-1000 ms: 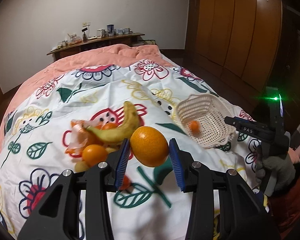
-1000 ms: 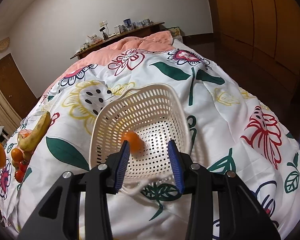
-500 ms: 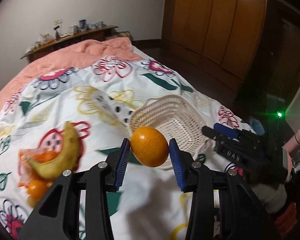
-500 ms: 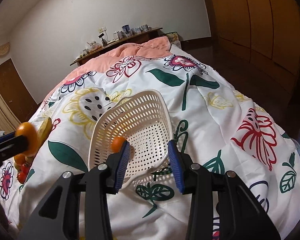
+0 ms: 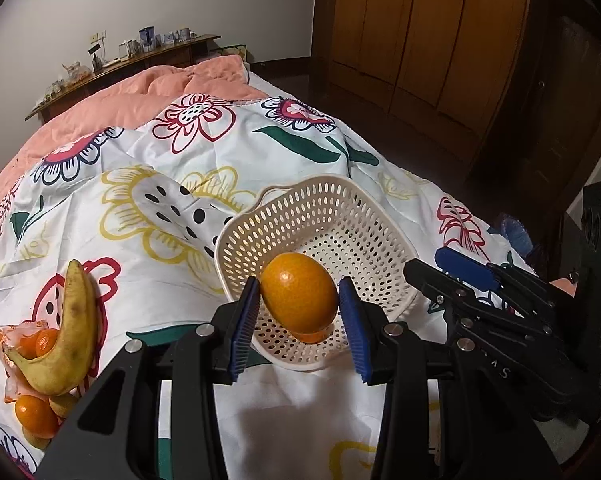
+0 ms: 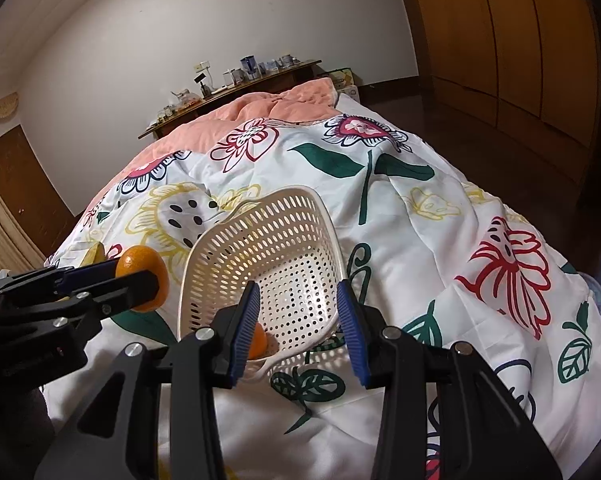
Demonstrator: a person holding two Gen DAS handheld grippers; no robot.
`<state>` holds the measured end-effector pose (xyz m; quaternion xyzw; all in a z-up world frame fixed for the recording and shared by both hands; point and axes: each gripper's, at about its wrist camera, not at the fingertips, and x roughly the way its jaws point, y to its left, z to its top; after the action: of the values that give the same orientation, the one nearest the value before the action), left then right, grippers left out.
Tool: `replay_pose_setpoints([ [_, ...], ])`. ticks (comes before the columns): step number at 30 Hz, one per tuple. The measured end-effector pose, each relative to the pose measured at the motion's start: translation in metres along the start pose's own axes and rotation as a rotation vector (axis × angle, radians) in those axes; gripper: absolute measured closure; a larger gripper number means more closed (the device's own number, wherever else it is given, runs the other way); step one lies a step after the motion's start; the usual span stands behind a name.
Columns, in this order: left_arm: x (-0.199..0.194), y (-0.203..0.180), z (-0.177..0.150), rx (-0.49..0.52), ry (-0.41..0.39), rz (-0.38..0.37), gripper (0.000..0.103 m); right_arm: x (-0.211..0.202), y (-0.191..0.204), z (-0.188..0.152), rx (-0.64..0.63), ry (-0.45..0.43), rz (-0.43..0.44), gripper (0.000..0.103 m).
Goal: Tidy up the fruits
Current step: 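Lower the large orange into the white basket and open the left tool, then move the open left tool back to the fruit pile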
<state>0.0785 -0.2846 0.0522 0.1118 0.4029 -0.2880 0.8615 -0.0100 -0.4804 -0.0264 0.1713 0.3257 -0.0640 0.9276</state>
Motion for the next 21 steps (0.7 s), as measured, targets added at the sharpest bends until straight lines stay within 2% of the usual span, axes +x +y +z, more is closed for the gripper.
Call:
replay_pose_setpoints([
  [1,0.000,0.000,0.001,-0.003,-0.003,-0.002,0.058,0.000,-0.001,0.000,0.006,0.002,-0.001,0.062],
  [3,-0.002,0.001,0.002,-0.009,-0.015,0.000,0.047,0.000,-0.001,-0.001,0.010,0.004,-0.002,0.062],
  [14,-0.010,0.013,0.001,-0.053,-0.038,0.004,0.044,0.000,0.002,-0.002,0.007,0.003,0.004,0.060],
  [17,-0.013,0.018,0.000,-0.070,-0.049,0.017,0.037,0.000,0.003,-0.002,0.008,0.003,0.005,0.056],
  [21,-0.019,0.026,0.000,-0.084,-0.065,0.049,0.037,0.000,0.005,-0.003,0.008,0.007,0.009,0.052],
])
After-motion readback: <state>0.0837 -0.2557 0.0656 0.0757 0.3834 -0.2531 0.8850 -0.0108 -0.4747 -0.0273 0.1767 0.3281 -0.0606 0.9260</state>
